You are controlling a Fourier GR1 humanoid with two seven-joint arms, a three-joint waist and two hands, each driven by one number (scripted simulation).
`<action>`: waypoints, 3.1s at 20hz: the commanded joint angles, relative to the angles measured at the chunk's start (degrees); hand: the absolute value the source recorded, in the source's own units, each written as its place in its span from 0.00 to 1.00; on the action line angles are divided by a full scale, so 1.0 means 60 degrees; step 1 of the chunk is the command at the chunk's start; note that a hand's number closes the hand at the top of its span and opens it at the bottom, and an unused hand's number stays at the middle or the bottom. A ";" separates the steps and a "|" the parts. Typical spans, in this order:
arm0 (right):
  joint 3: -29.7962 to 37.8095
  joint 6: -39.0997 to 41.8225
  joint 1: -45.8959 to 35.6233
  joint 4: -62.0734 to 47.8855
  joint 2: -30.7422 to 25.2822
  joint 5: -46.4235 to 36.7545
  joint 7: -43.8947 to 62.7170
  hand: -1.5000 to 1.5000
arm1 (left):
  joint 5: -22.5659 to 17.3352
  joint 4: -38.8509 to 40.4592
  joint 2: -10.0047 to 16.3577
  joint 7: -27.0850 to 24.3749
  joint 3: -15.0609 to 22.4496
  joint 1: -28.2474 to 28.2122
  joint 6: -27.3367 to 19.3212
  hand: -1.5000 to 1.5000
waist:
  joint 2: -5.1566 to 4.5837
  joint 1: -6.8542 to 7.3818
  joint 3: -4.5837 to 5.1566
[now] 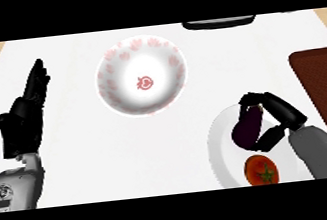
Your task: Pick the eggplant from the plate and place it in the bowl
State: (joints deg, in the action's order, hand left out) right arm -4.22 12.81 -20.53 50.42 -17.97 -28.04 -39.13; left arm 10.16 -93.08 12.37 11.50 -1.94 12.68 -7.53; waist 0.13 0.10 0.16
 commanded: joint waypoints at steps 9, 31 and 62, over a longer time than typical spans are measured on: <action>-0.3948 -0.1149 -0.0812 0.0719 0.2943 -0.2808 0.3802 1.00 | -0.0116 0.0353 -0.0067 -0.0291 0.0232 0.0336 0.0489 0.50 | 0.0150 0.1049 0.0103; -0.8322 -0.6663 -0.2432 0.6247 0.2994 -0.1763 1.3996 1.00 | -0.0116 0.0772 0.0020 -0.0364 0.0060 0.0524 0.0511 0.50 | 0.0181 0.0651 0.0015; -0.6180 -1.0533 -0.7308 -0.3073 0.2995 -0.1479 1.2957 1.00 | 0.0250 0.0024 -0.0398 -0.0437 0.0221 0.0042 0.0171 0.50 | -0.0154 0.0432 -0.0025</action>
State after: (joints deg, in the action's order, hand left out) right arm -43.39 -46.99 -64.37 39.62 -0.01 -38.25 43.96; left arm 10.86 -91.53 11.05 9.87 -1.76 14.22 -5.95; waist -0.63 2.43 0.02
